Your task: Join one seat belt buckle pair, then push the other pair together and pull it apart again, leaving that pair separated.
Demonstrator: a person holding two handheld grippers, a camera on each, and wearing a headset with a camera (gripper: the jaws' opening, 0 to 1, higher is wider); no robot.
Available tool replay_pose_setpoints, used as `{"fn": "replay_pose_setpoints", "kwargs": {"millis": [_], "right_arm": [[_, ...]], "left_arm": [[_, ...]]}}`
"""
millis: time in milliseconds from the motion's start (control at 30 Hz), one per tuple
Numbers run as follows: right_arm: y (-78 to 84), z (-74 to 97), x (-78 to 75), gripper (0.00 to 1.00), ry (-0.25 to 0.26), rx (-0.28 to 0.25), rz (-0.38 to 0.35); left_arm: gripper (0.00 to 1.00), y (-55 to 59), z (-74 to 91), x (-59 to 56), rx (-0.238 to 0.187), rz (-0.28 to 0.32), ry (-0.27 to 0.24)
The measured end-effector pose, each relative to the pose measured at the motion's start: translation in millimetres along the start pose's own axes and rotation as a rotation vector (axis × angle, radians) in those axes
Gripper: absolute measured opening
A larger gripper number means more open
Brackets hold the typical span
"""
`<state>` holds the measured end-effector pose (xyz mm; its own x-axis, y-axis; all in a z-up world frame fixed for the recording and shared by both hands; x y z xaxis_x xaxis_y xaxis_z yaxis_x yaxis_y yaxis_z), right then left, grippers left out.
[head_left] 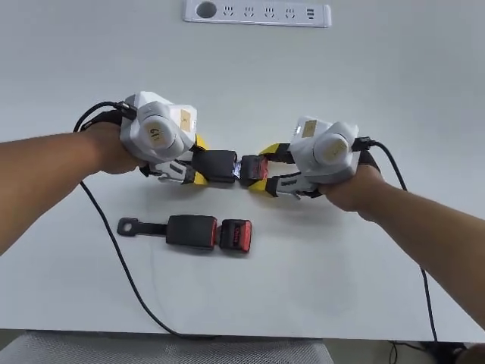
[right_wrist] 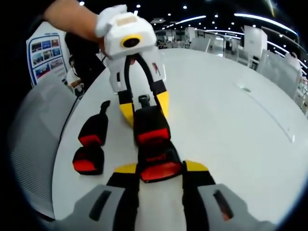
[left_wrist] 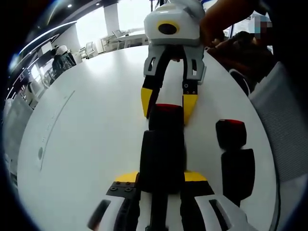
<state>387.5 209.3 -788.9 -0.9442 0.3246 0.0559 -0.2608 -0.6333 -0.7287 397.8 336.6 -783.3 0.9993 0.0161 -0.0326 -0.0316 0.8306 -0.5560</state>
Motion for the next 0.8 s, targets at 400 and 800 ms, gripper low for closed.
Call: {"fn": "replay_pose_setpoints", "kwargs": {"millis": [400, 800], "right_arm": [[3.0, -2.3, -3.6, 0.33, 0.002, 0.012, 0.007], [15.3, 12.6, -6.7, 0.33, -0.006, 0.013, -0.001]], "left_arm": [[0.33, 2.7, 1.1, -0.5, -0.046, 0.021, -0.003], [0.33, 2.8, 1.6, 0.0, -0.041, 0.024, 0.005]]}}
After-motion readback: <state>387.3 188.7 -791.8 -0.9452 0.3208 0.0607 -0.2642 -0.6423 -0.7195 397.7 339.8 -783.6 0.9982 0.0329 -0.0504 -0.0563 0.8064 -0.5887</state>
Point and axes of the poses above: the centre of the closed fingertips' face, and the gripper's own axes: z roughly backward along the fingers, x roughly to its left, y roughly out of its underside, the point moved 5 cm from there along z, roughly backward along the fingers, and after that the axes turned 3 degrees about y, right-handed, at the moved point
